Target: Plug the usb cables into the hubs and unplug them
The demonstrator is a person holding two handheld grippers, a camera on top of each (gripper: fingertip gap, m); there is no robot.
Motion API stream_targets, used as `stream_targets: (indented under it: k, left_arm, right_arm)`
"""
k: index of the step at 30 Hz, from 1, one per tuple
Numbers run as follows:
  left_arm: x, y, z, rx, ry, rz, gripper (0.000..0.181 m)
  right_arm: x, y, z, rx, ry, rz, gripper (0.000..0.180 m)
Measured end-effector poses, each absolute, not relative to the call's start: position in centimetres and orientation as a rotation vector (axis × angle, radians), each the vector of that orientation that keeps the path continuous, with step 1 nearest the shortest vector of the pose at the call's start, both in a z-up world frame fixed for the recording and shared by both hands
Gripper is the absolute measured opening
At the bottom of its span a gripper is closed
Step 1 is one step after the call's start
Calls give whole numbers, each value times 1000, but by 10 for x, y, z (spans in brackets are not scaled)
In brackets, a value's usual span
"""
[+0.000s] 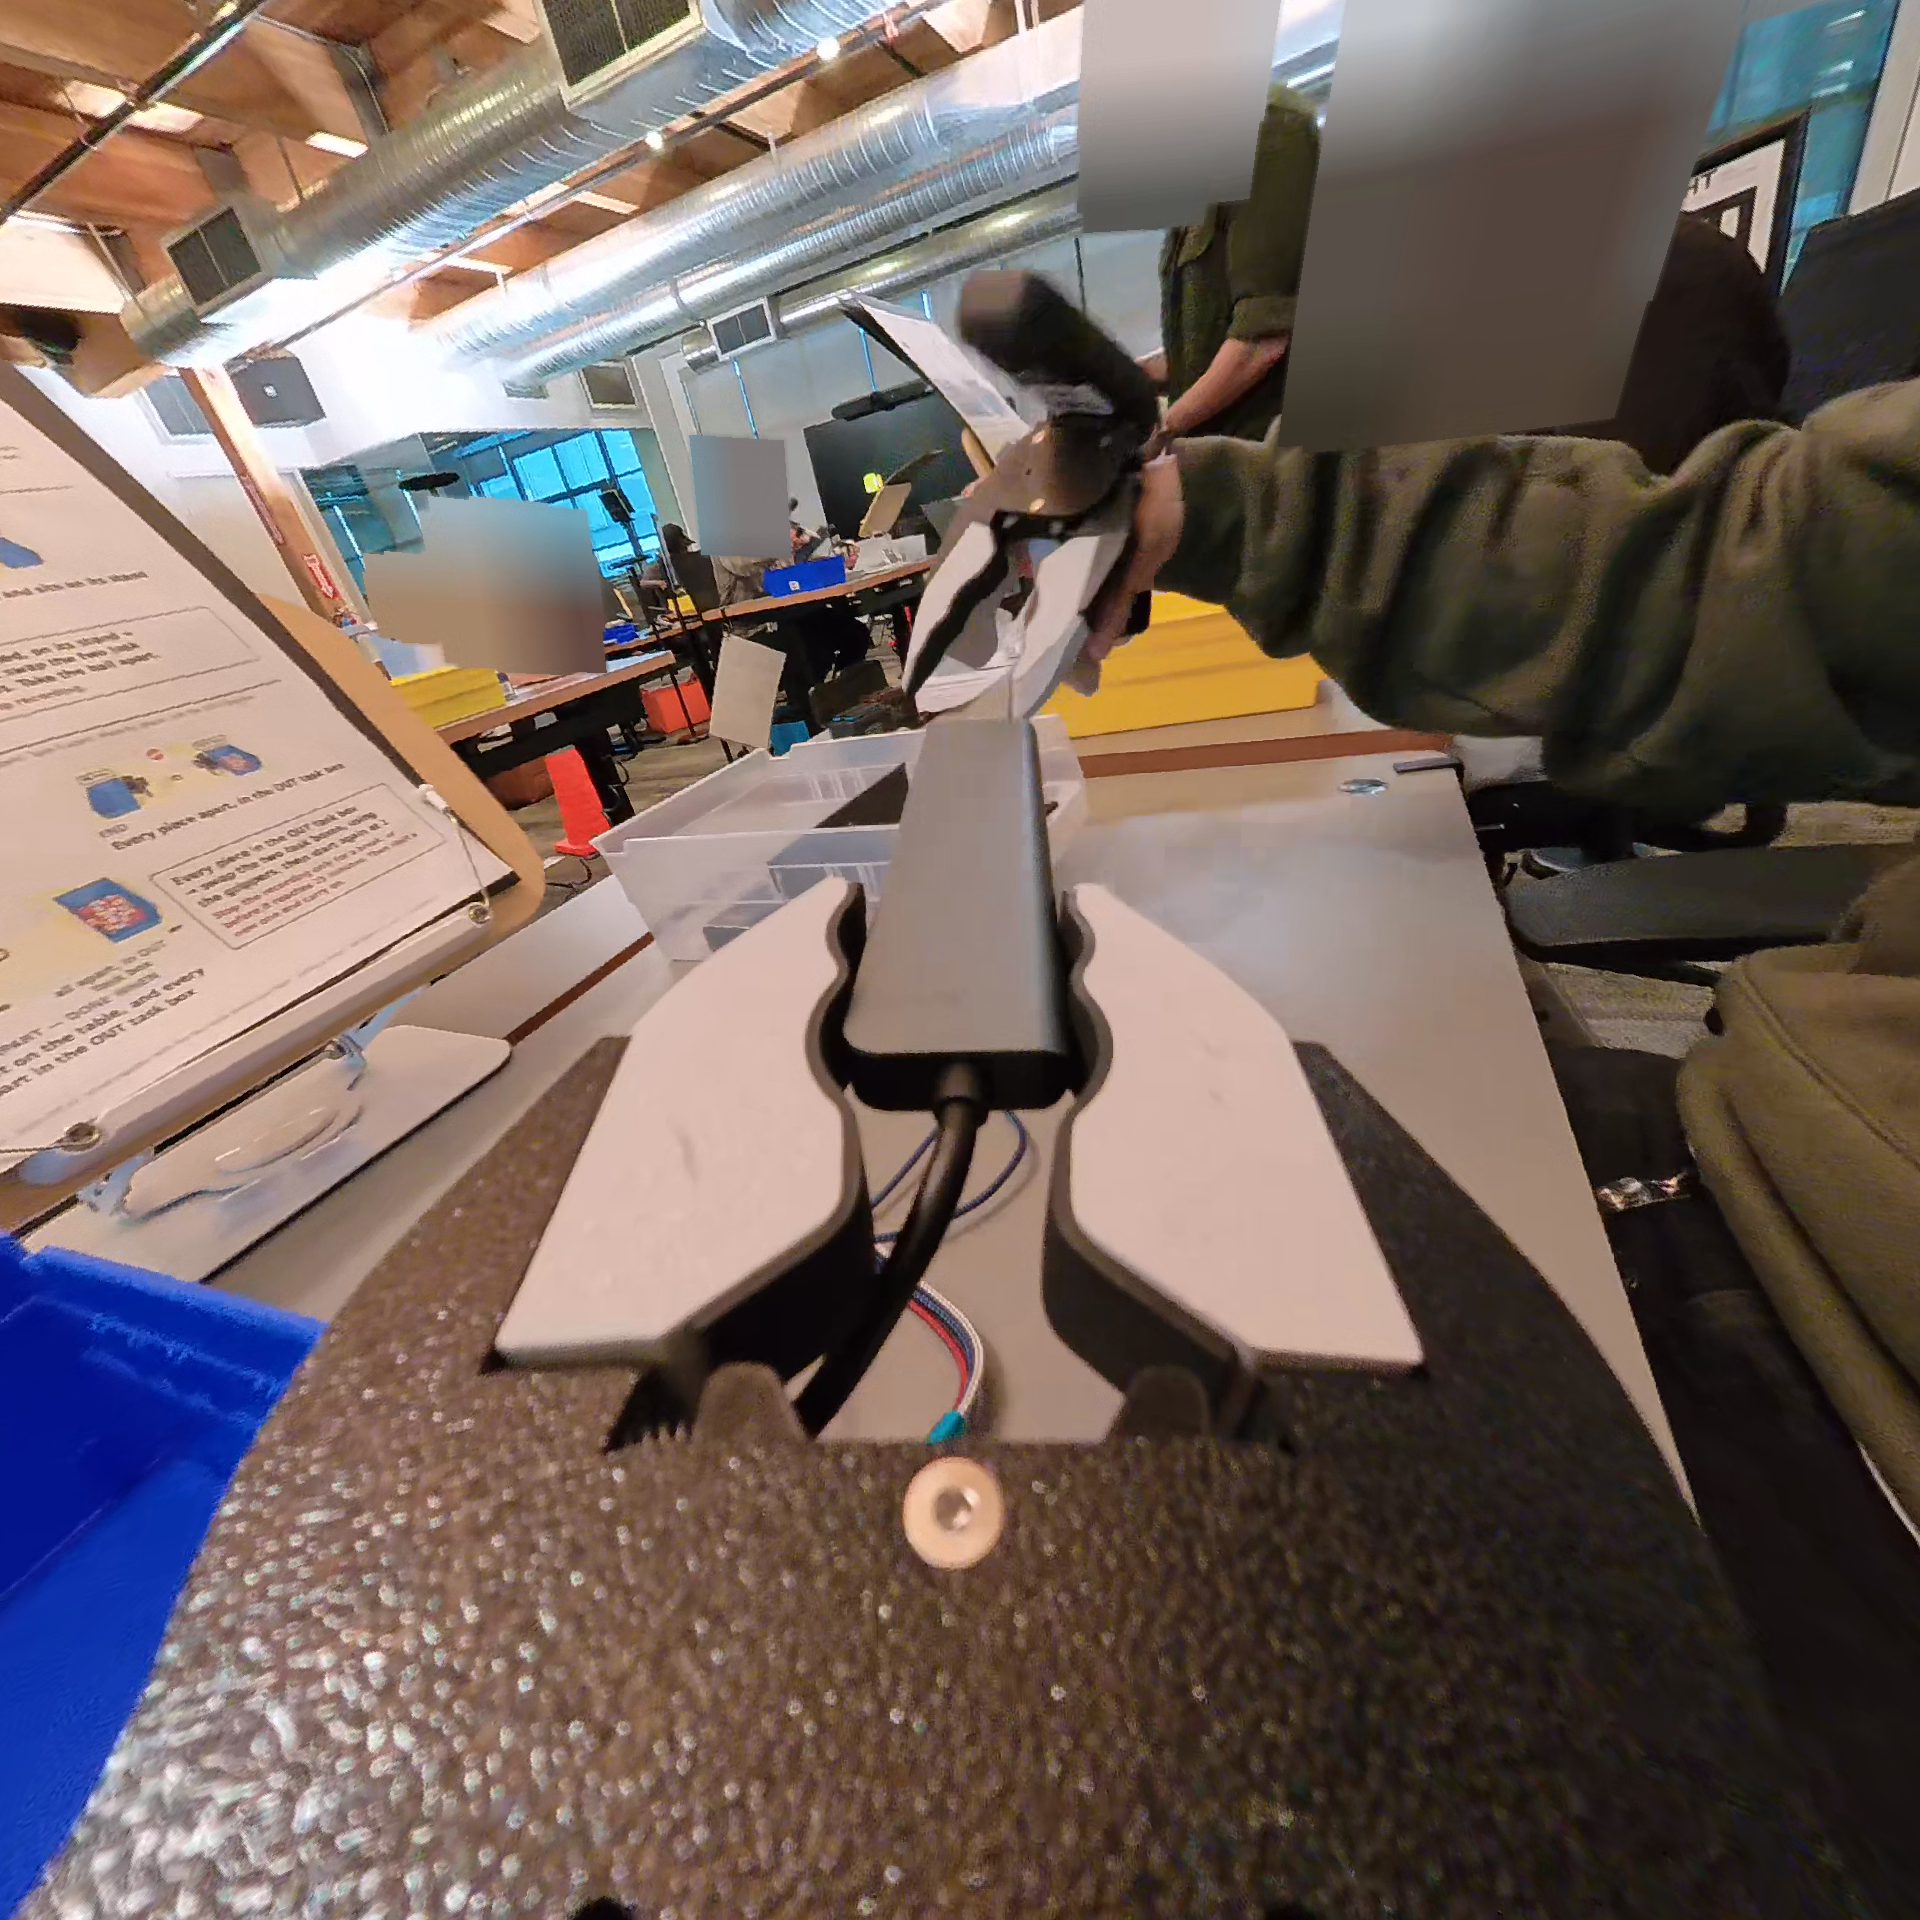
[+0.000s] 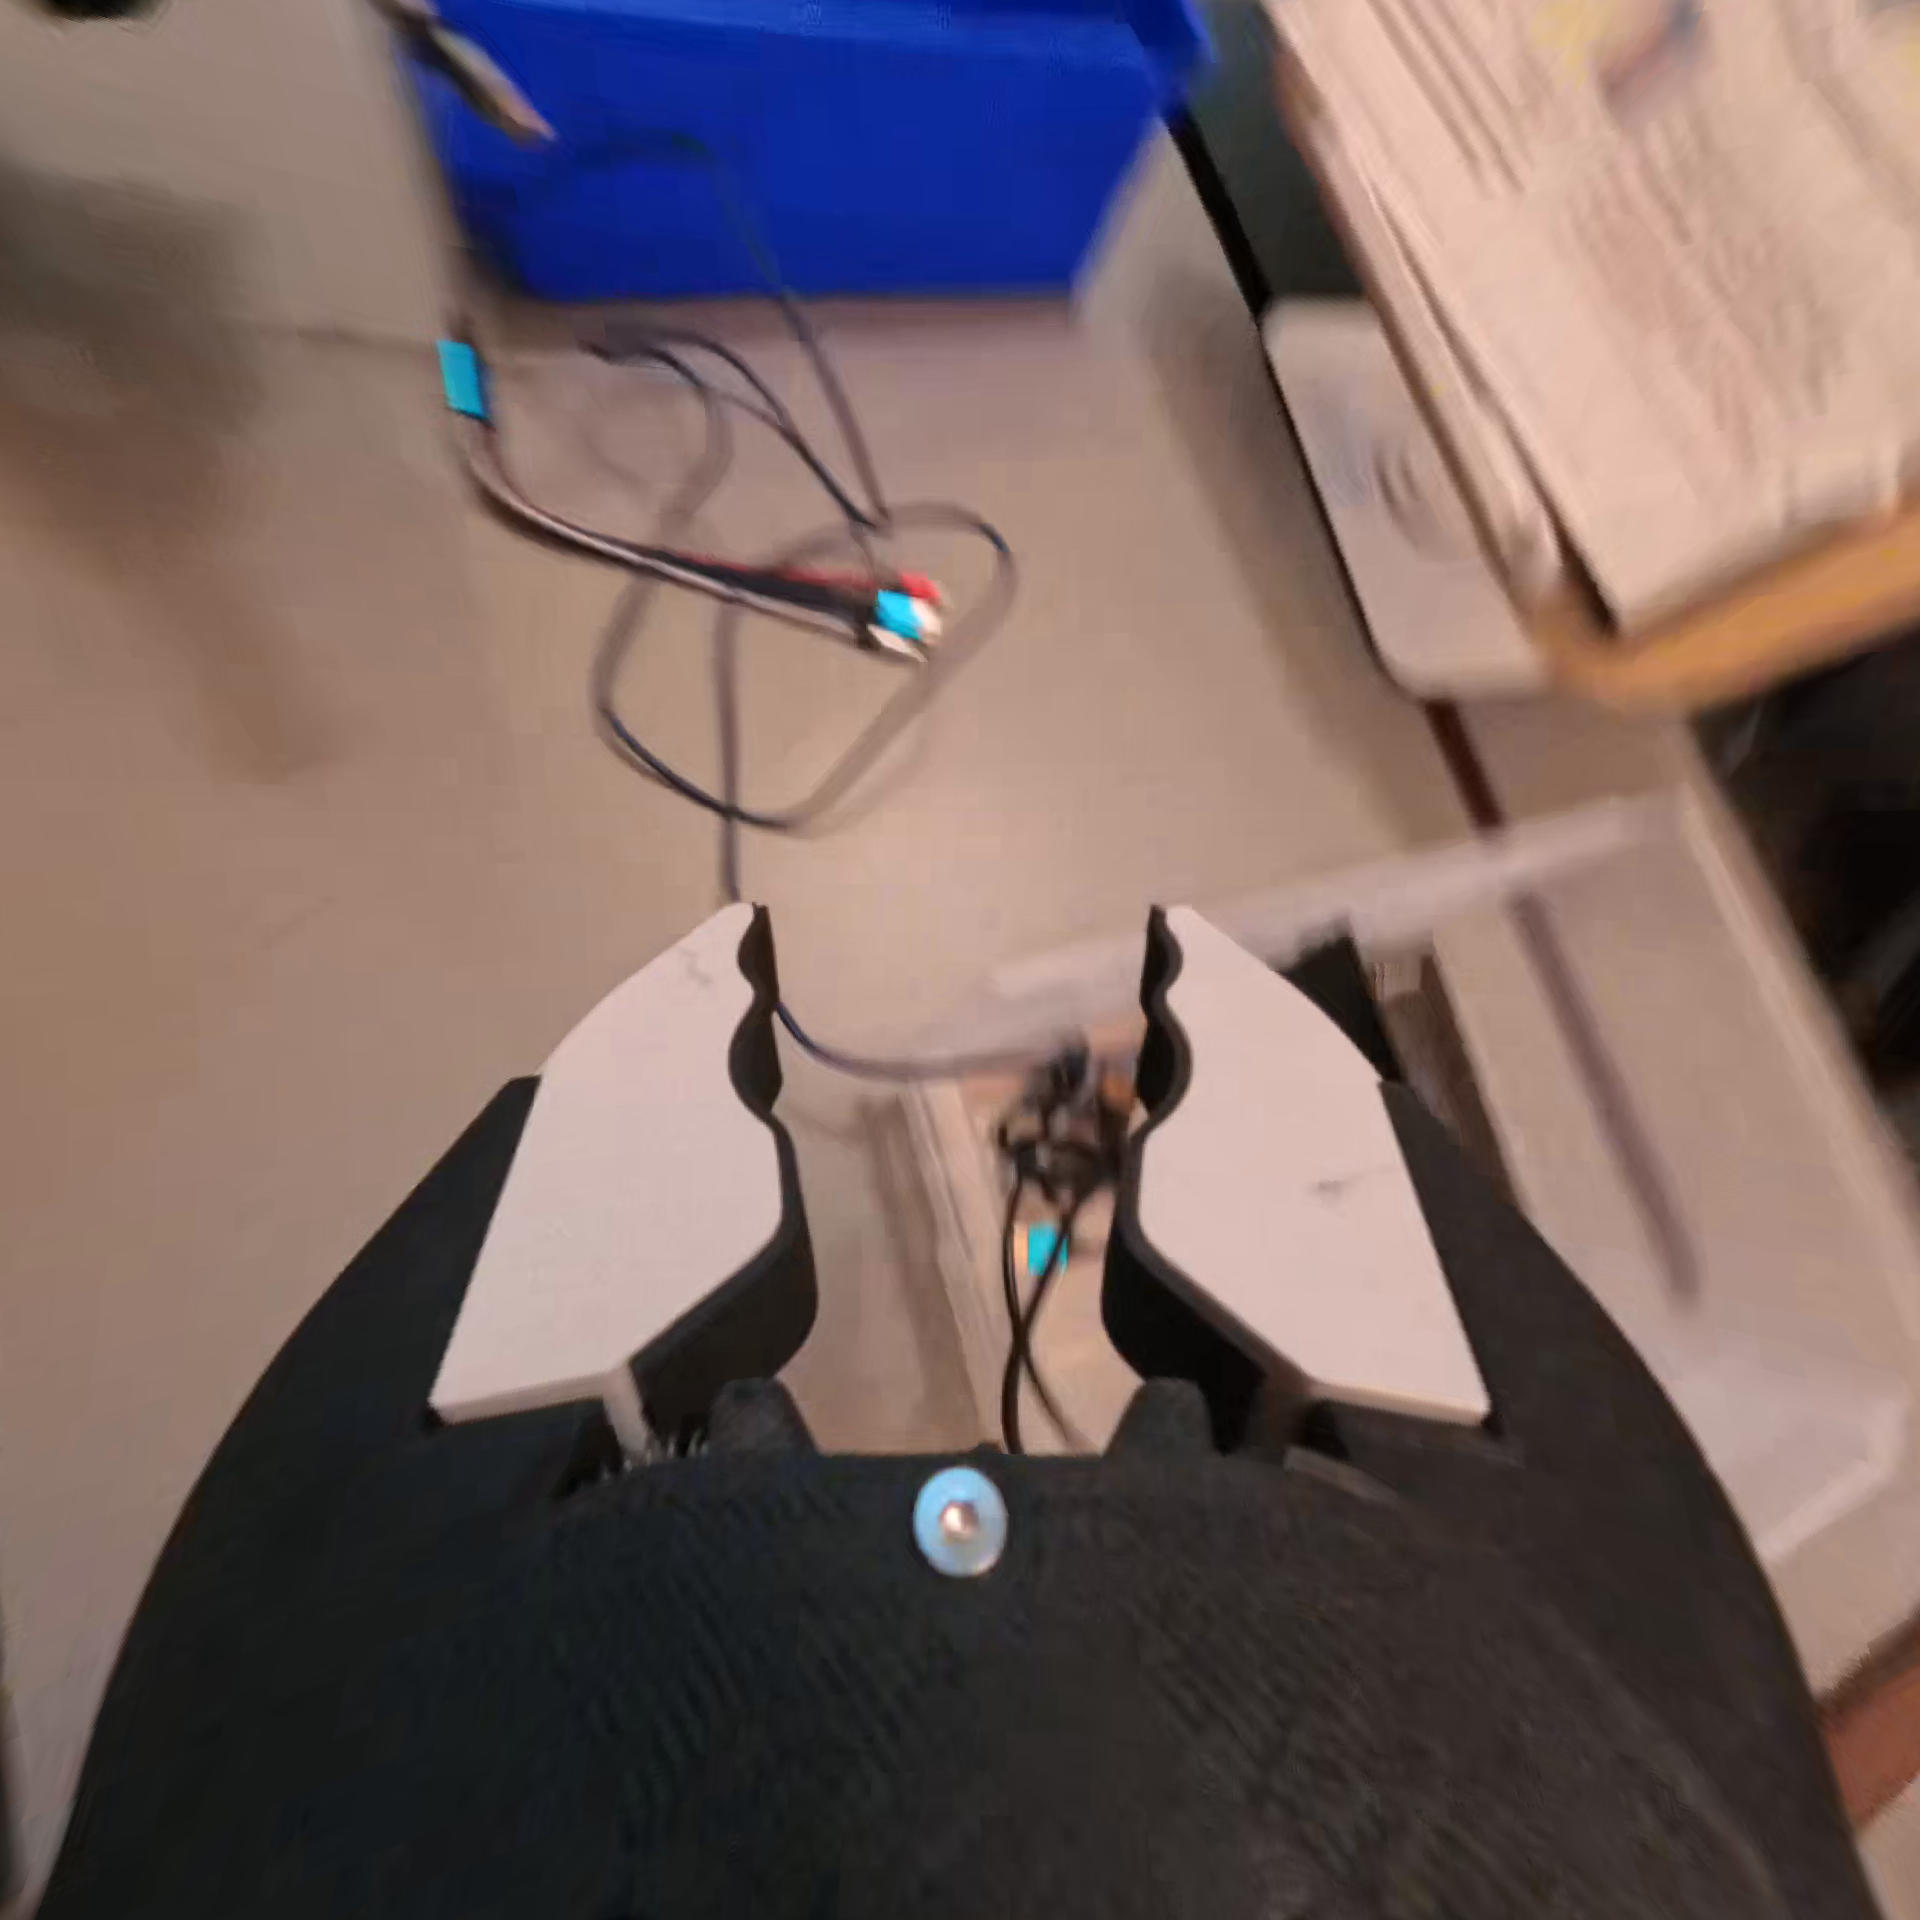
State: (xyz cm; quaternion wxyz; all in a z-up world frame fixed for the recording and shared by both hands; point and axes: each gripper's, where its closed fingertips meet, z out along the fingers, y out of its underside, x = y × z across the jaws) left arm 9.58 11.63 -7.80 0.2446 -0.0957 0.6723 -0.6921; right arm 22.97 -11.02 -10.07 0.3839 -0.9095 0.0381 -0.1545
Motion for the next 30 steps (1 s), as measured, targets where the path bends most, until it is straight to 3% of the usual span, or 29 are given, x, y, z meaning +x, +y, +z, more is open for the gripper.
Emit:
stream_targets:
  k: [1,7,11,14,18,21,28,30]
  left_arm:
    - [95,118,-78,-265,1833,-1894,34]
    - [91,132,-67,-276,1779,-1906,34]
    - [86,148,-57,-284,1732,-1903,34]
    - [82,161,-49,-288,1687,-1903,34]
    - [82,170,-51,-303,1677,-1885,34]
    - [82,173,-51,-309,1663,-1899,34]
    - [79,185,-44,-317,1619,-1924,34]
    - [77,186,-42,-311,1610,-1935,34]
  right_arm:
    - [215,-89,-98,-2313,-49,-437,70]
    - [193,14,-145,-2461,-549,-557,80]
    - [178,63,-185,-2524,-775,-370,86]
    - [189,80,-206,-2627,-783,-327,101]
    - [212,77,-234,-2760,-660,-213,95]
    - [218,83,-247,-2749,-574,-188,106]
    - [202,75,-264,-2789,-621,38,76]
    - [195,73,-264,-2777,-641,105,56]
